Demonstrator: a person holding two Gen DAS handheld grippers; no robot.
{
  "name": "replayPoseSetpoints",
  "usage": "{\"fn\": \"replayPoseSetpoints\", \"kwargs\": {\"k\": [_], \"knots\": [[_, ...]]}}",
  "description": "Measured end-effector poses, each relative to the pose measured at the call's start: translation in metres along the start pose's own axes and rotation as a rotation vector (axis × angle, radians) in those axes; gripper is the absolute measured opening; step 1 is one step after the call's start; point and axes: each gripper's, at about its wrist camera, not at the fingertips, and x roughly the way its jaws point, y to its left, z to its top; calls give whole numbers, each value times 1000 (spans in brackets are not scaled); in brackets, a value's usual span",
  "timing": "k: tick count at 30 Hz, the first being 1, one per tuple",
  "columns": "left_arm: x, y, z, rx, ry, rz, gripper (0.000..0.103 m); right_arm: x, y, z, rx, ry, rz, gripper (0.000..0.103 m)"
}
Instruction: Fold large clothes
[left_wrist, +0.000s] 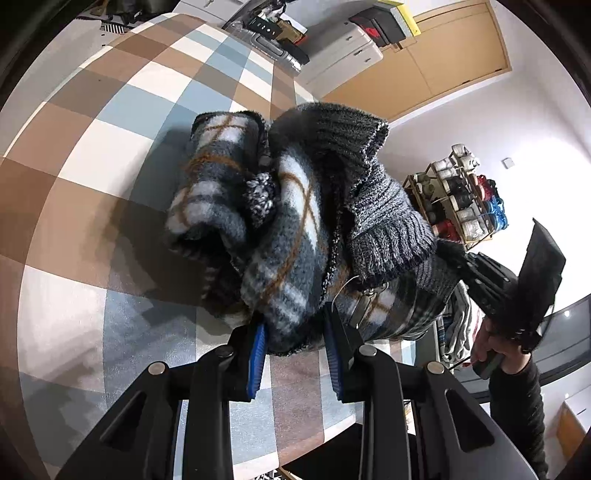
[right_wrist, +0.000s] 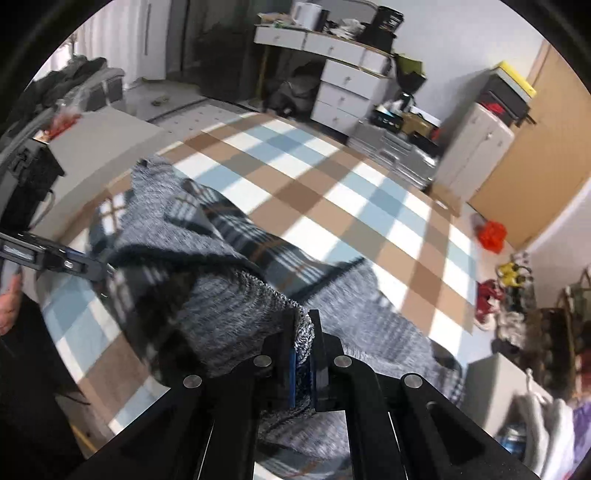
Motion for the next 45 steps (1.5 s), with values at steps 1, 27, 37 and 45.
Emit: {"fn": "replayPoseSetpoints", "kwargs": {"k": [1,27,37,45], "knots": [[-2,0,0,7,-6,3,22,2,-2,-1,5,-5,-23,3],[15,-96,-26,379,-60,190,59,-13,-33,-2,194,-116,-64,4],[67,-71,-4,349,88,378,51,-14,-29,-10,194,-143,-12,4],[43,-48,0,244,58,286,4,-12,-35,-16,211,-147,-3,4]]}}
